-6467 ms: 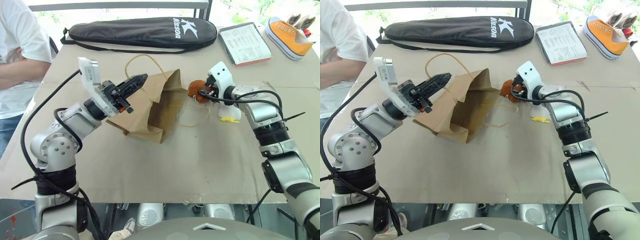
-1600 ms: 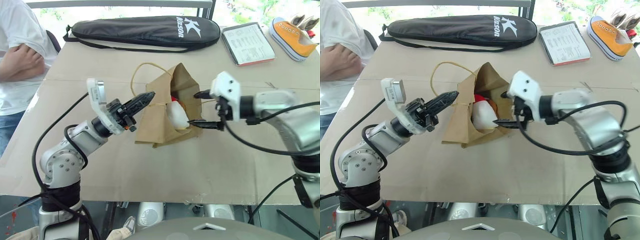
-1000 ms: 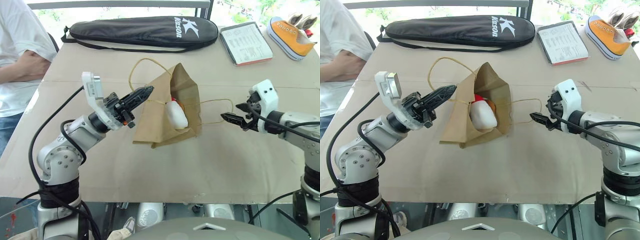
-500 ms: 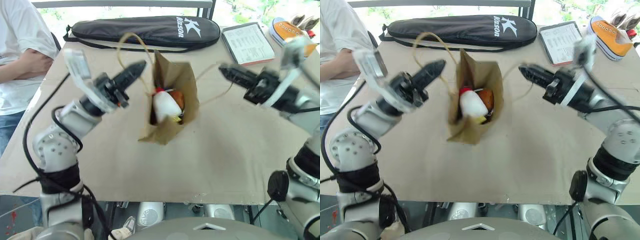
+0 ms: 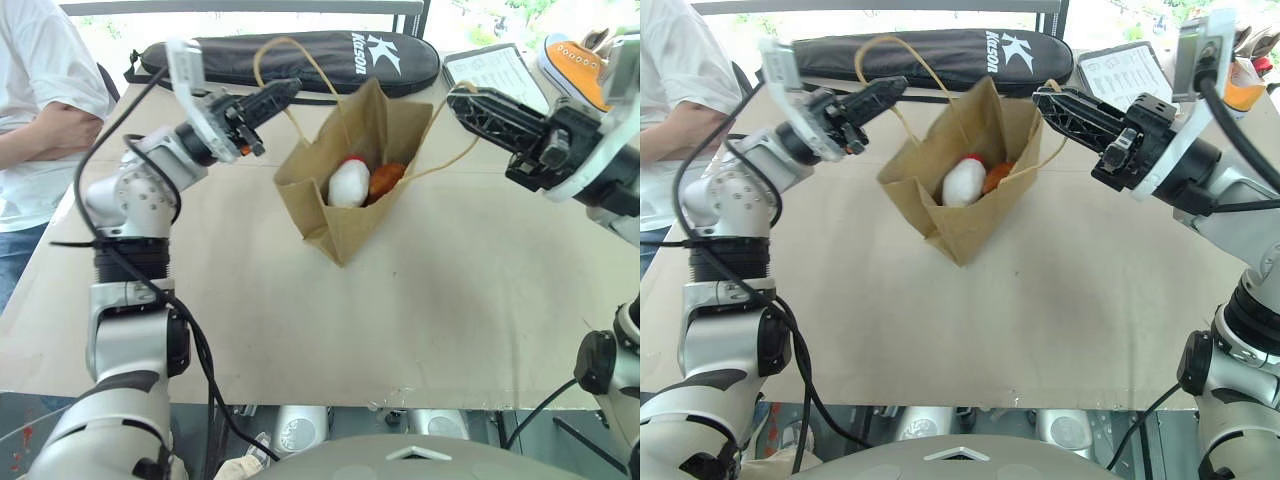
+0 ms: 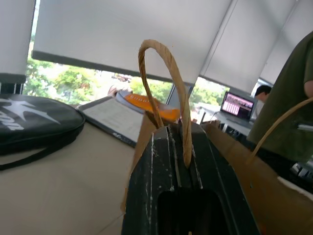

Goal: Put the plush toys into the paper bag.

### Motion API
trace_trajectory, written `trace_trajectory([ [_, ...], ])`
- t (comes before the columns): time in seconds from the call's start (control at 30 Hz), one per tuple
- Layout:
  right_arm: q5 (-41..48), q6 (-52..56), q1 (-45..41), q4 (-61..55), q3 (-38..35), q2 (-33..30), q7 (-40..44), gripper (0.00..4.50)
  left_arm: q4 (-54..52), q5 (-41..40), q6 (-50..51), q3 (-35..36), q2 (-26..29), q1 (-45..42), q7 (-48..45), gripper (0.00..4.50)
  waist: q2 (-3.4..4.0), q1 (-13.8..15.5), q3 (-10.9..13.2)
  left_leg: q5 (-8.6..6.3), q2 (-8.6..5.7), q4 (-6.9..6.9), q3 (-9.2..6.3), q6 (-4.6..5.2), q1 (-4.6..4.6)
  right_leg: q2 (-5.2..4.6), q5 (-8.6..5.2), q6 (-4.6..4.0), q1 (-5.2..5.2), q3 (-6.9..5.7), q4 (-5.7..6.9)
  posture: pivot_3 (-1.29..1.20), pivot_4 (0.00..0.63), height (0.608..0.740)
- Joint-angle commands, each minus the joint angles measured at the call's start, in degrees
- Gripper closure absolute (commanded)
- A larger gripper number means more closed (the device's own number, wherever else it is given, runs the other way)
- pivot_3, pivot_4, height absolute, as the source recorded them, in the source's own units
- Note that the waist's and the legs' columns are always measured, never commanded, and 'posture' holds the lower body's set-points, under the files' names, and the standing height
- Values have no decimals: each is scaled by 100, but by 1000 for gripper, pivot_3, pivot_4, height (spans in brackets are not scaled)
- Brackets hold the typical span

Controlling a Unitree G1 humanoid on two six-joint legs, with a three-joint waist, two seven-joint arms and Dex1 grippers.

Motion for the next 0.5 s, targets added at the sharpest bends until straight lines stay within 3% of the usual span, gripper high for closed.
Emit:
trace_trajectory([
  [0.03,-619,-364,38,42,519,-59,72,4476,945,916,-651,-390,-175,-366,-400,4500,0,-17,0,0,0,0,1,0,1,1,0,0,-1,-1,1,0,150,740],
  [0.13,-1069,-496,131,91,910,-166,351,3743,1486,1281,-852,-516,-262,-525,-702,4500,-2,-26,1,0,3,0,6,0,-7,2,0,0,-13,3,5,0,150,740],
  [0.17,-1078,-520,161,37,956,-186,402,3204,1586,1415,-961,-537,-262,-543,-774,4500,-2,-25,1,0,4,1,6,0,-17,2,0,0,-26,7,10,0,150,740],
  [0.27,-976,-506,301,-277,855,-422,429,1832,1580,1363,-947,-236,-179,-554,-903,3528,-2,-22,1,0,5,-3,6,0,-25,2,-1,1,-37,13,10,0,150,740],
  [0.3,-811,-488,390,-418,709,-567,450,1207,1434,1304,-865,-130,-112,-480,-929,2955,-2,-21,1,0,6,-3,1,0,-35,1,0,1,-50,15,13,0,150,740],
  [0.5,373,-463,861,-723,1,-1481,518,1198,-2,832,-61,375,153,364,-836,287,-2,-20,1,0,17,-1,-9,0,-44,-4,0,1,-61,17,16,0,150,740],
])
